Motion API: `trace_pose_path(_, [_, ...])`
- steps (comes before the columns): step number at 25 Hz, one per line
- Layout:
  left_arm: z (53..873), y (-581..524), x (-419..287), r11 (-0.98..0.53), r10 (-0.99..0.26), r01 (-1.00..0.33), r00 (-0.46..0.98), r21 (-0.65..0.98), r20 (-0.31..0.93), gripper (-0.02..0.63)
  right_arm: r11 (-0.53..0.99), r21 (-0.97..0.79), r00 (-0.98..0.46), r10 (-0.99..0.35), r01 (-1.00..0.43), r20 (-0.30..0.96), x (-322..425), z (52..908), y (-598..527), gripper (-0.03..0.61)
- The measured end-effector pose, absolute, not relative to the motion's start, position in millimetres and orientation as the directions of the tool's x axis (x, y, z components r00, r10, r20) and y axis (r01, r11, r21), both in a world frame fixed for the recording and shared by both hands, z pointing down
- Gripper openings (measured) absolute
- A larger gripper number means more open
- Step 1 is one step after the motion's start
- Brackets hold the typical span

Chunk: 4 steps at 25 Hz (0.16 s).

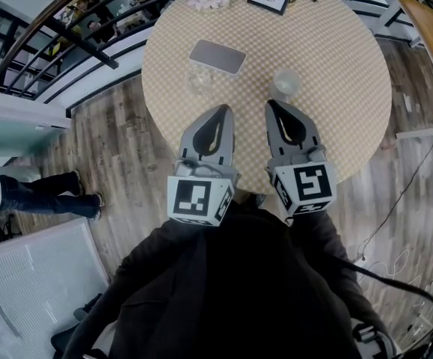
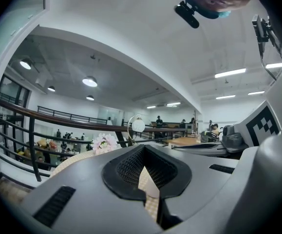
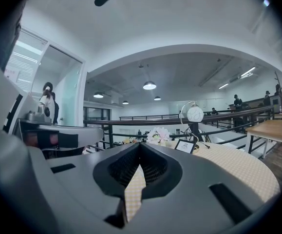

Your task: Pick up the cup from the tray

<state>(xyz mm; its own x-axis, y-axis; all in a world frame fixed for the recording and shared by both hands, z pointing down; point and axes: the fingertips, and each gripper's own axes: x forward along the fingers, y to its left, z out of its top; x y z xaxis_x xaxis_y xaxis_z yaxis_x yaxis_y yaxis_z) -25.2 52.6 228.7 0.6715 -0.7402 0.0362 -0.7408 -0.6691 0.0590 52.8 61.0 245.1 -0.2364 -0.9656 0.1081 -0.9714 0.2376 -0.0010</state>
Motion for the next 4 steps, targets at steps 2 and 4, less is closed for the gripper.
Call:
trace_pose_path(2, [229.4, 50.7, -26.3, -0.671, -0.738, -0.739, 0.673, 0.062, 0.037, 0.005, 0.241, 0.003, -0.239, -0.965, -0.971, 0.111, 50.7, 244.9, 58.7, 0.008])
trace_pose_path(4, [230.6, 47.7, -27.2, -0.672, -0.737, -0.737, 0.675, 0.065, 0.038, 0.005, 0.246, 0.009, -0.244, -0.963, -0.969, 0.113, 48.2, 245.1, 55.4, 0.008])
